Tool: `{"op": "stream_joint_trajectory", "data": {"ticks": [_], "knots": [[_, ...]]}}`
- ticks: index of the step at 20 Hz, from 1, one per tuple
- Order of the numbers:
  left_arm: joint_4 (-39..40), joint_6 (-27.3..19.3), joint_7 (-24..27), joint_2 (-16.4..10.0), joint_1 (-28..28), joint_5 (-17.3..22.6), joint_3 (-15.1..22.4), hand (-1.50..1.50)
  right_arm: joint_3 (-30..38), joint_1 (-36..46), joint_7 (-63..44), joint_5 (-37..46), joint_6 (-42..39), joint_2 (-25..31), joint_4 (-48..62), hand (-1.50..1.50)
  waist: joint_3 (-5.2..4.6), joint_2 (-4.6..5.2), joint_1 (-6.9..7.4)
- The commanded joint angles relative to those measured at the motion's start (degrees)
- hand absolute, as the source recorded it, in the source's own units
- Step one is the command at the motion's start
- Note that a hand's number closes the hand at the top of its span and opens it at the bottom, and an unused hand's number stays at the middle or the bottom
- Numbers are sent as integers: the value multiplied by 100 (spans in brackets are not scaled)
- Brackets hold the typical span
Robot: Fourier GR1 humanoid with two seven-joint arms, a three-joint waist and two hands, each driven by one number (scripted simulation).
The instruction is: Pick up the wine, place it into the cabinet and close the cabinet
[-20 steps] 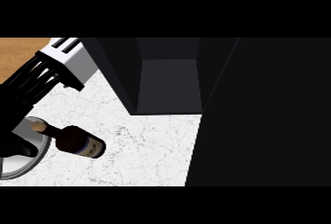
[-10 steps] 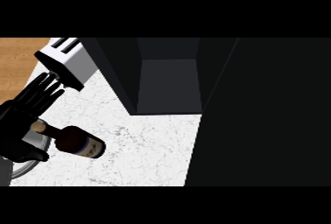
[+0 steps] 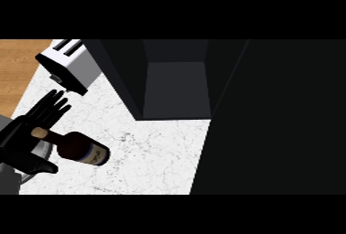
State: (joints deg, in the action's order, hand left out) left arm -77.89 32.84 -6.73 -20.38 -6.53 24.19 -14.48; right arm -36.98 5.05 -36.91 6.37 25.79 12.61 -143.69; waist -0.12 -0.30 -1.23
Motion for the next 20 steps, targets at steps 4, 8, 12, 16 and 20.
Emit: {"op": "stream_joint_trajectory", "data": {"ticks": [4,8,12,16,20], "knots": [[749,95,498,86,-209,-484,85,-150,105,-119,-581,660,91,379,-1129,-150,5,8,14],[1535,187,1251,87,-299,-908,42,-150,-420,-377,-249,929,270,416,-1076,-150,1,3,-28],[2289,136,1705,126,-604,-1205,50,-150,-75,127,-530,712,269,477,-1068,-150,-5,18,-50],[2544,403,2122,121,-400,-1327,115,-150,-590,-153,-254,1146,519,501,-892,-150,-3,-1,-37],[3052,715,1951,55,-684,-1199,96,-150,-10,44,-292,598,360,747,-954,-150,1,21,4]]}}
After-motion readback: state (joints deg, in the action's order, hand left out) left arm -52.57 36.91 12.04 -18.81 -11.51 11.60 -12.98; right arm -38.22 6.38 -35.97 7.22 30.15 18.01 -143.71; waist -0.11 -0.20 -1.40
